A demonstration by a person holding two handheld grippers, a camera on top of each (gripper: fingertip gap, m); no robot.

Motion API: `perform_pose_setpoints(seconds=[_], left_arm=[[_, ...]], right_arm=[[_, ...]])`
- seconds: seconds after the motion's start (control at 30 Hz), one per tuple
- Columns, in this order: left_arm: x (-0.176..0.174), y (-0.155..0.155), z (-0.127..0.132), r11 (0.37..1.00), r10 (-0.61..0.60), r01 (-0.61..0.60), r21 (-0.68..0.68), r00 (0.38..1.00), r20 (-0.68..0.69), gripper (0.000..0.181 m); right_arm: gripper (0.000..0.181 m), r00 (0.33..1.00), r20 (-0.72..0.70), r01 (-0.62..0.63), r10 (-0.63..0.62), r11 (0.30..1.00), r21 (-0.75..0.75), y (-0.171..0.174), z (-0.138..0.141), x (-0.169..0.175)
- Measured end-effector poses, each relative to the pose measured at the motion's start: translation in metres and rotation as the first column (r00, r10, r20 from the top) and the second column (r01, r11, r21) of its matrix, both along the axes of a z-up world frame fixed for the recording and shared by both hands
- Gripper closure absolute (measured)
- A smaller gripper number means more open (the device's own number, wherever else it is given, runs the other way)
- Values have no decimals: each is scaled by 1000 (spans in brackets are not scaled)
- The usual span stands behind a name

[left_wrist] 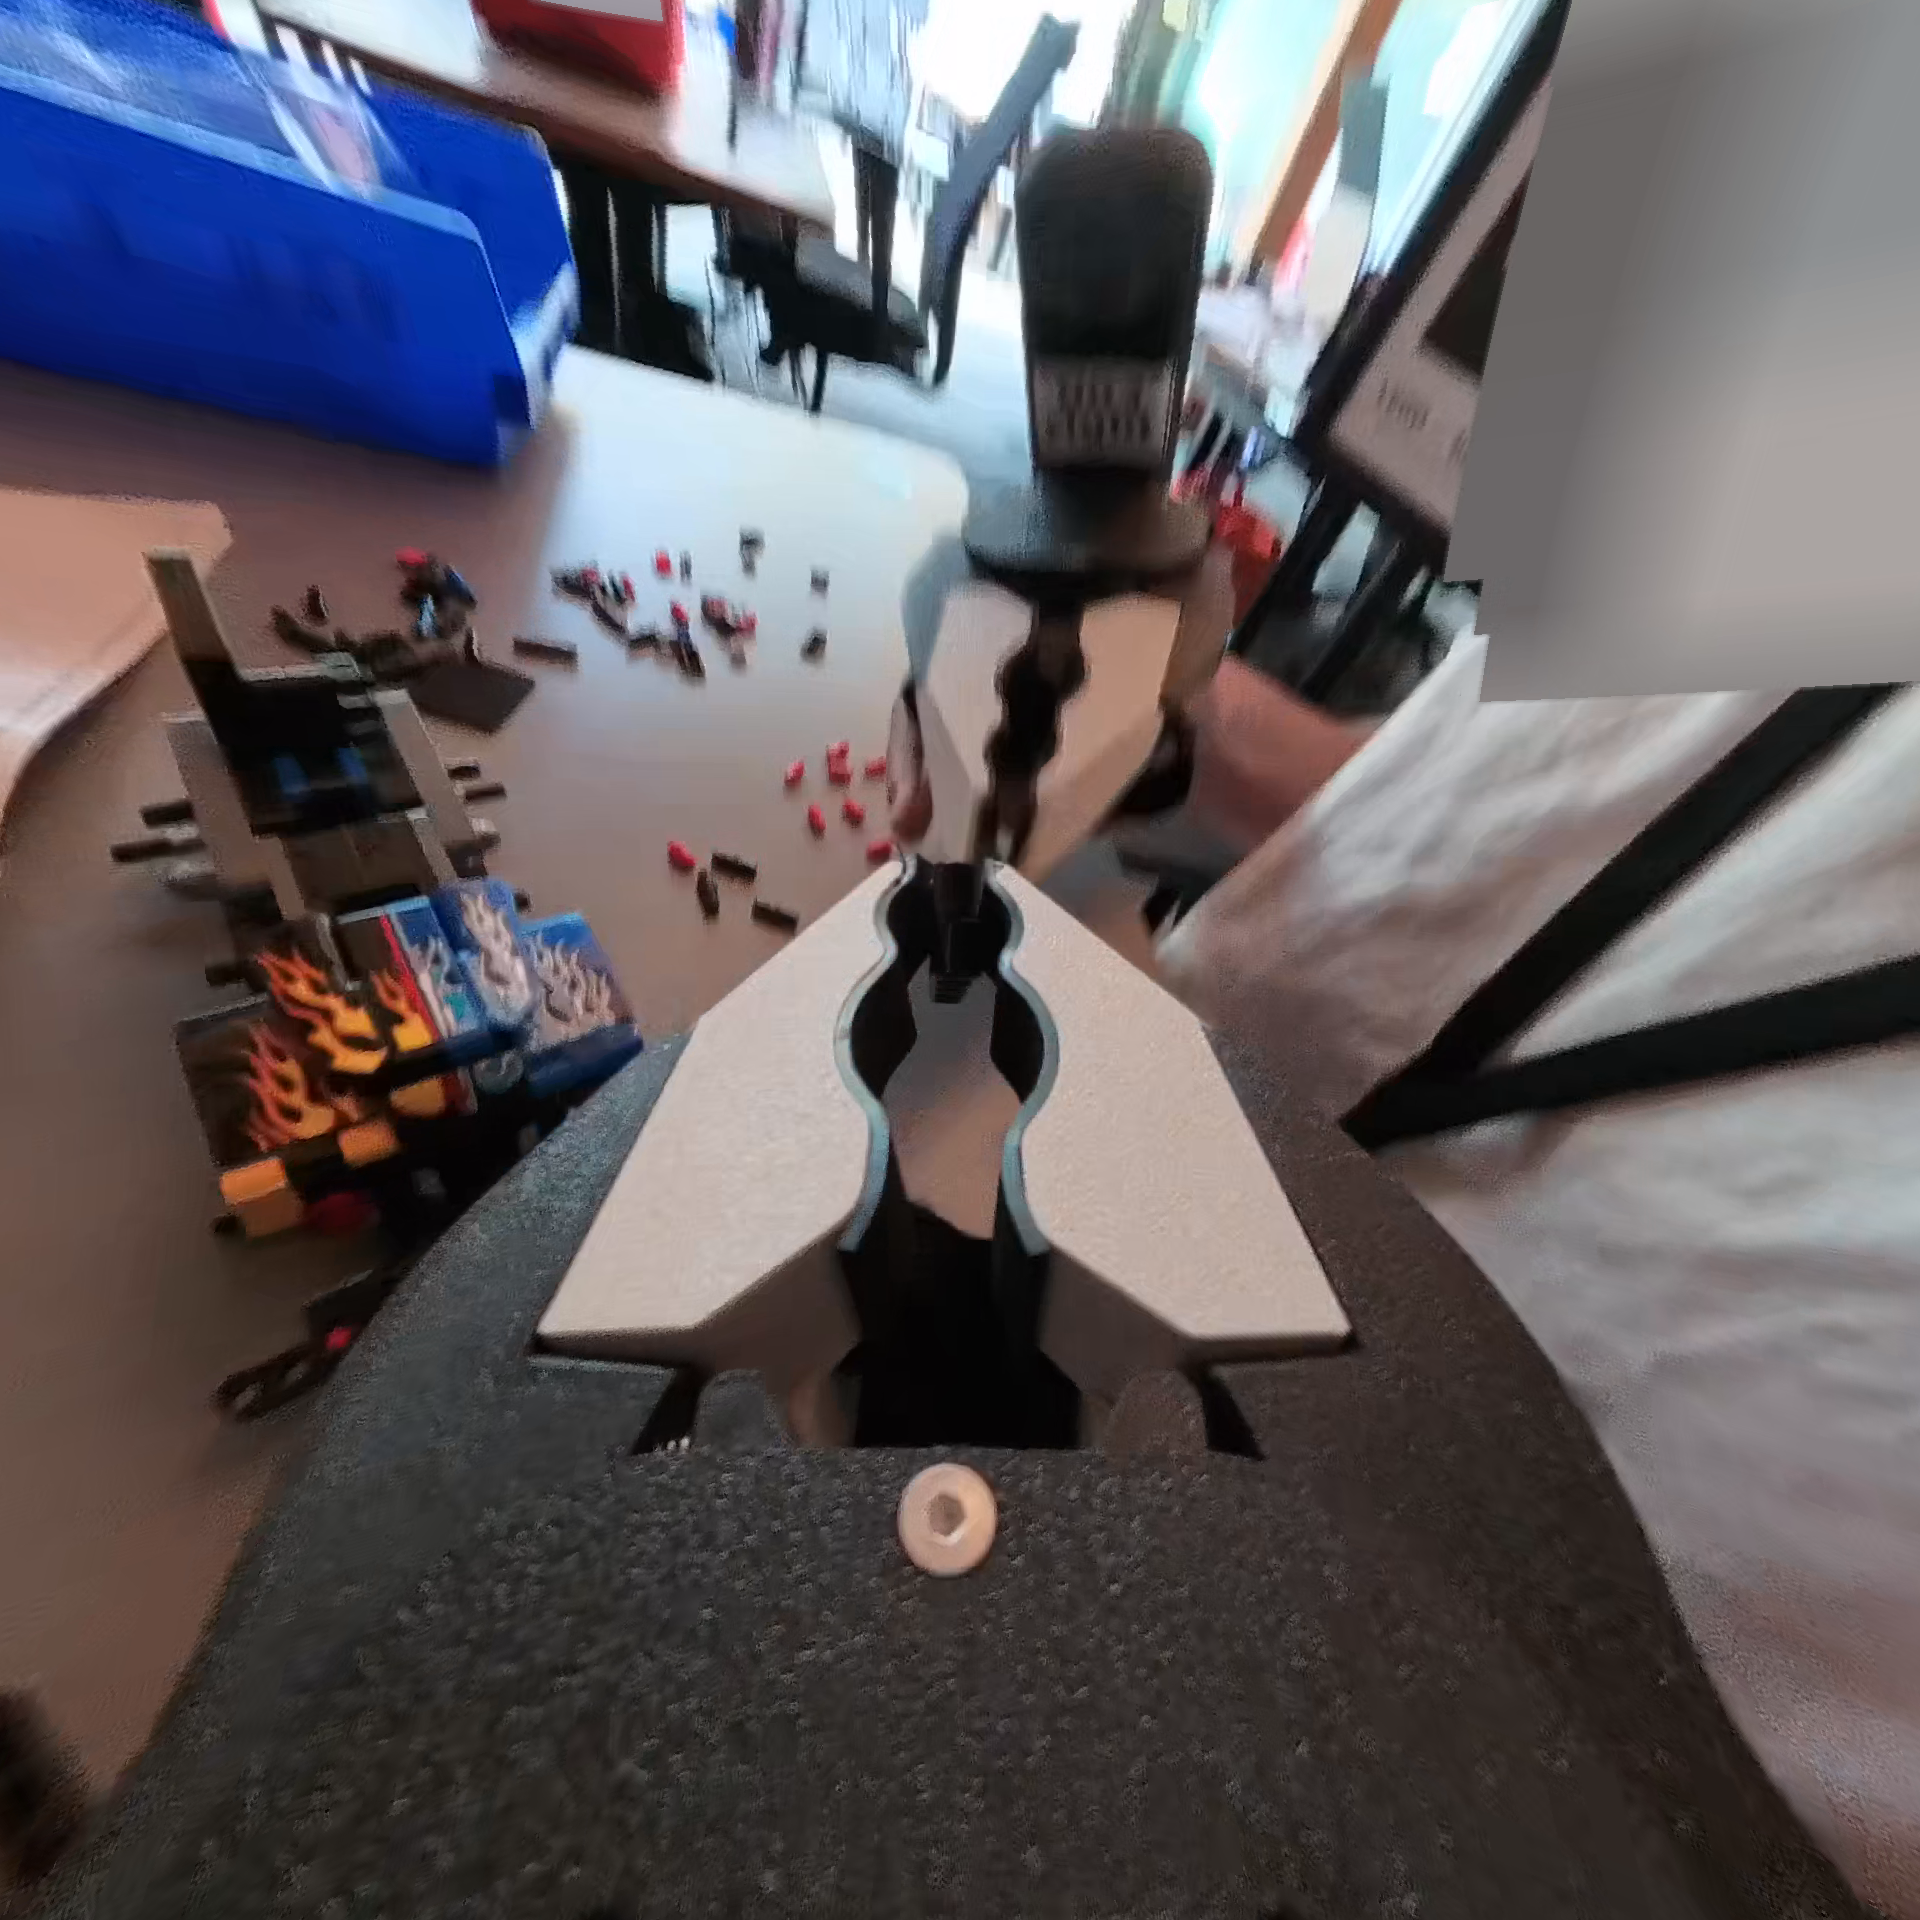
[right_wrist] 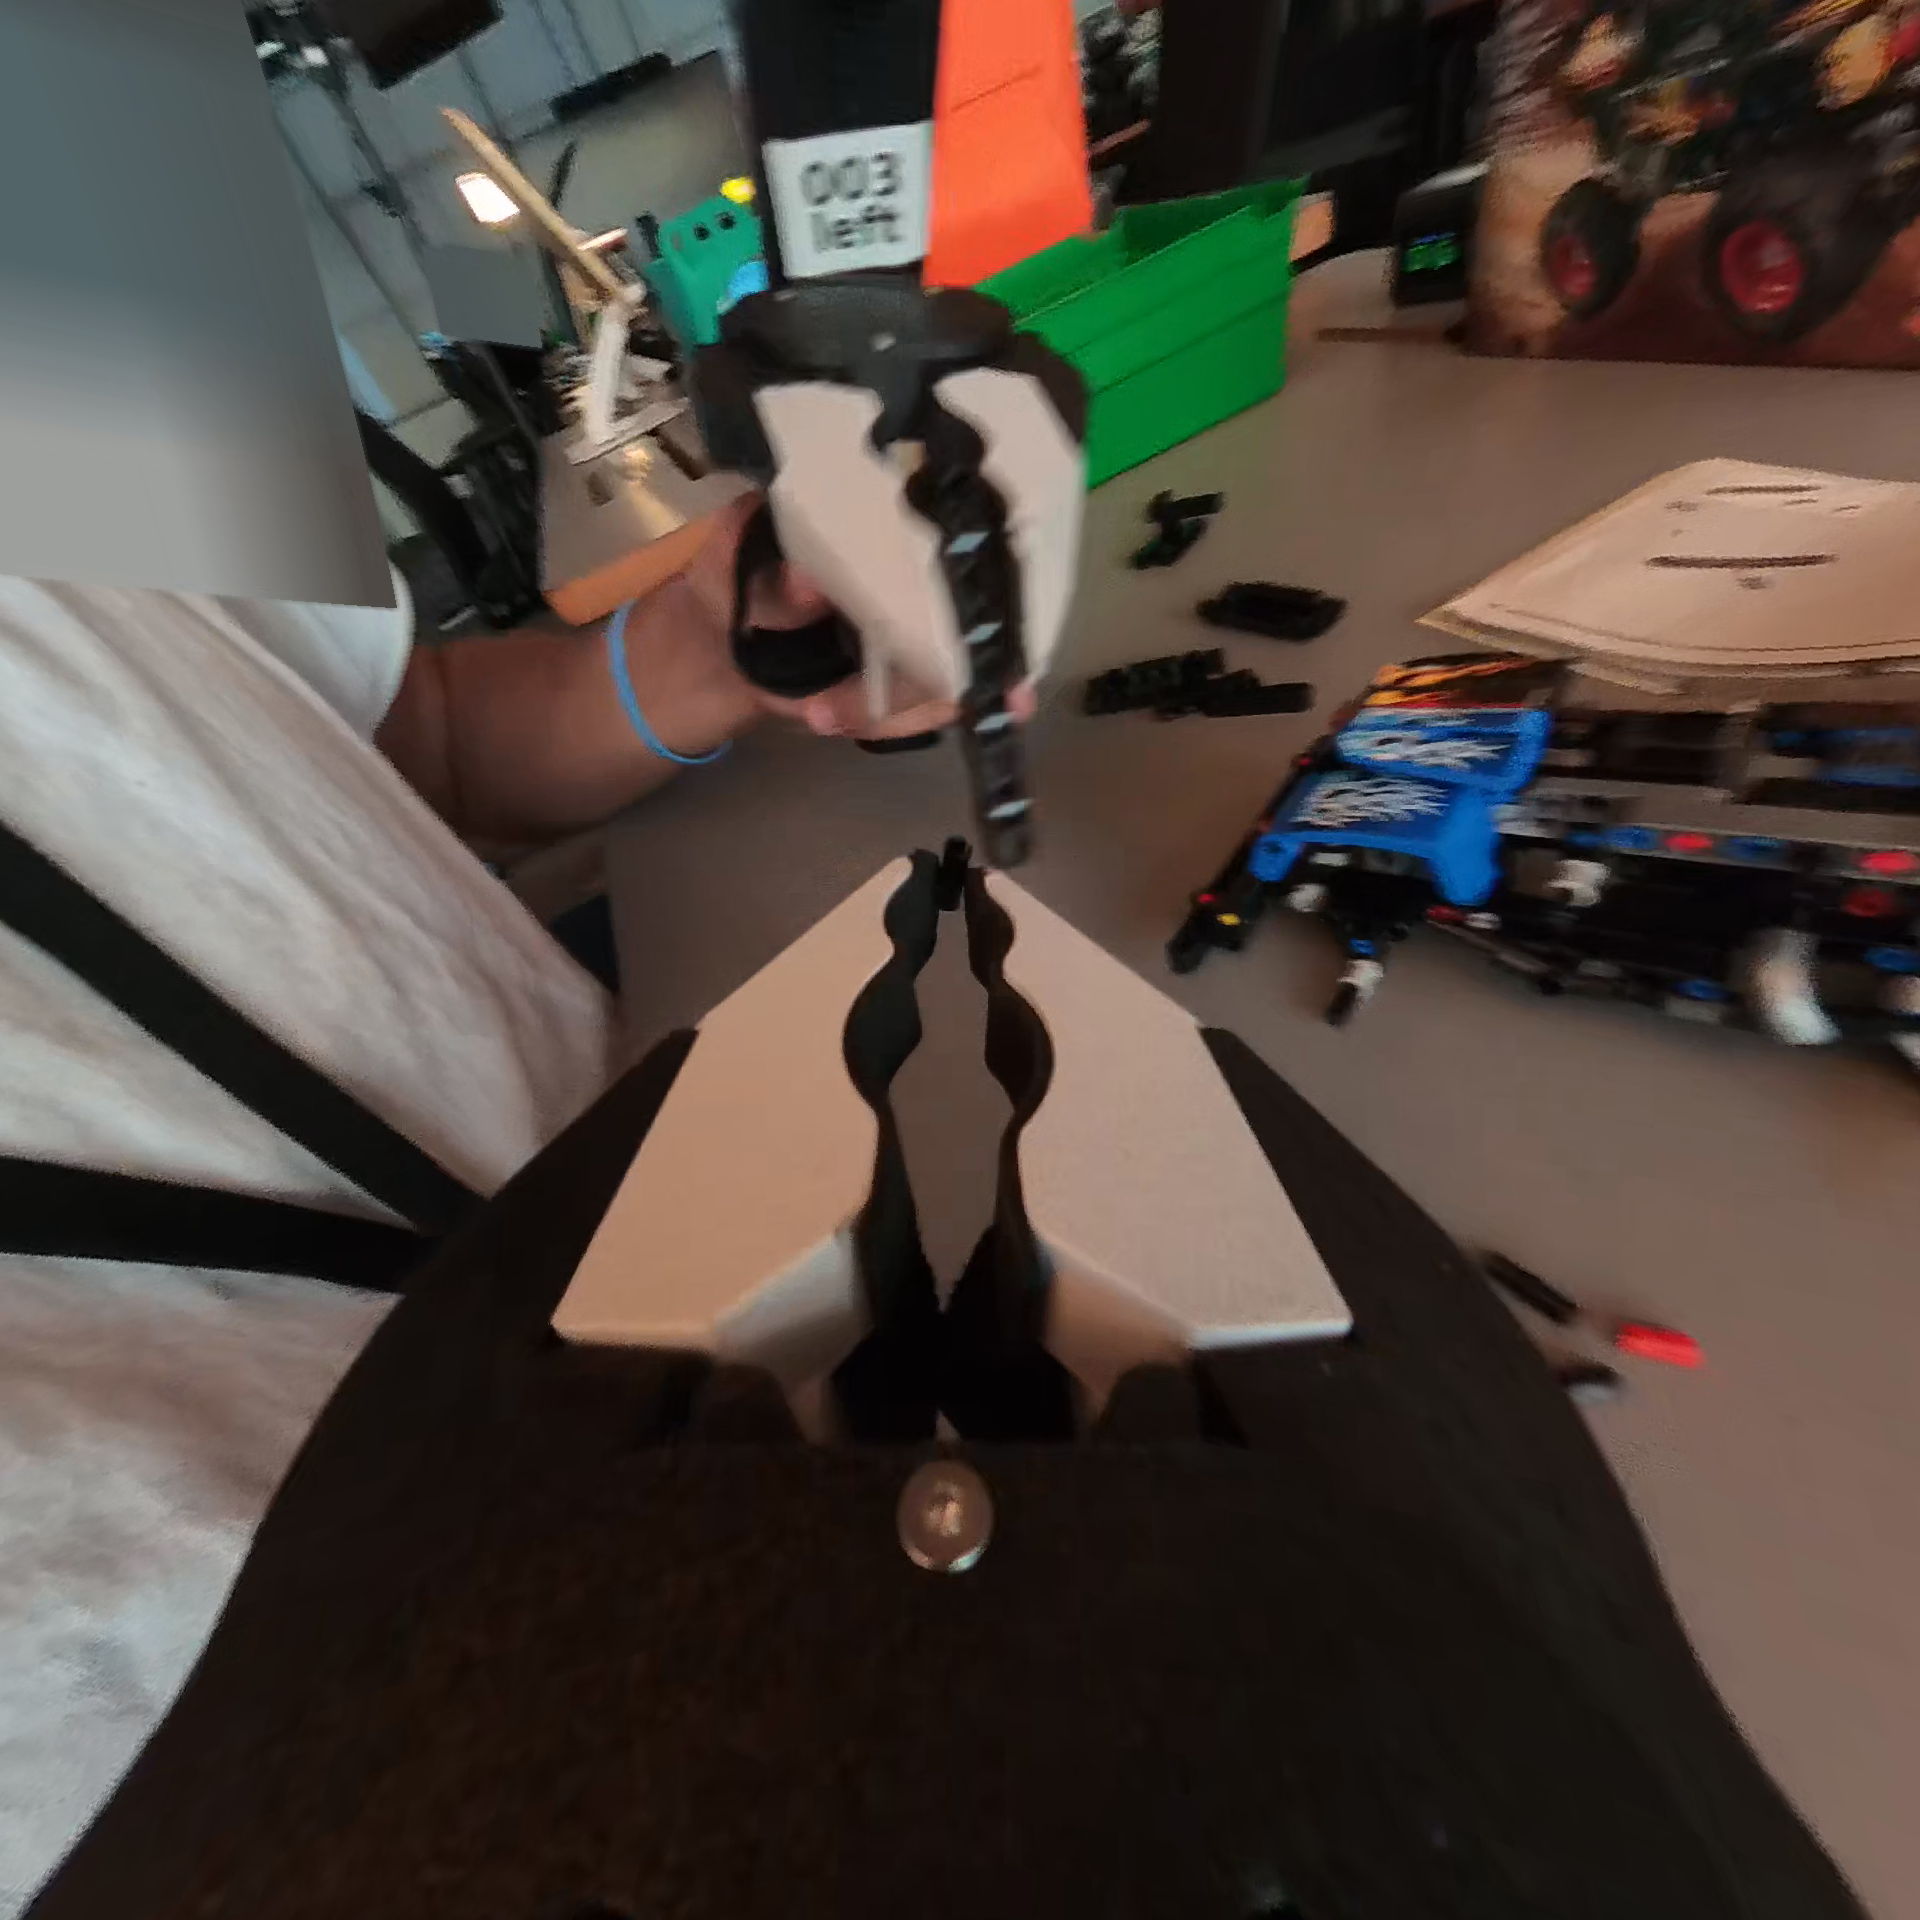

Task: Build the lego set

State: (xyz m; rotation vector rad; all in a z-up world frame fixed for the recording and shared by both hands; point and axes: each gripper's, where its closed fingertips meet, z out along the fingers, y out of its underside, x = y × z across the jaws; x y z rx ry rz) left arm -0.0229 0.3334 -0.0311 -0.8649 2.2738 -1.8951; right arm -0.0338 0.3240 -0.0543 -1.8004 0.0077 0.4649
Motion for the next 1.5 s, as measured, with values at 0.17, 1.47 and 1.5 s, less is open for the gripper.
perform_pose_setpoints(seconds=[0.17,1.47,1.5], left_arm=[[-6,-10,-9,997,-37,36,67,999,13,175],[14,-2,-88,916,51,-71,396,997,61,174],[14,-2,-89,910,49,-72,408,997,67,174]], right_arm=[[177,989,141,48,-40,997,-55,1,-12,6],[177,981,8,189,-193,970,154,-8,12,41],[177,982,6,188,-191,970,153,-8,12,41]])
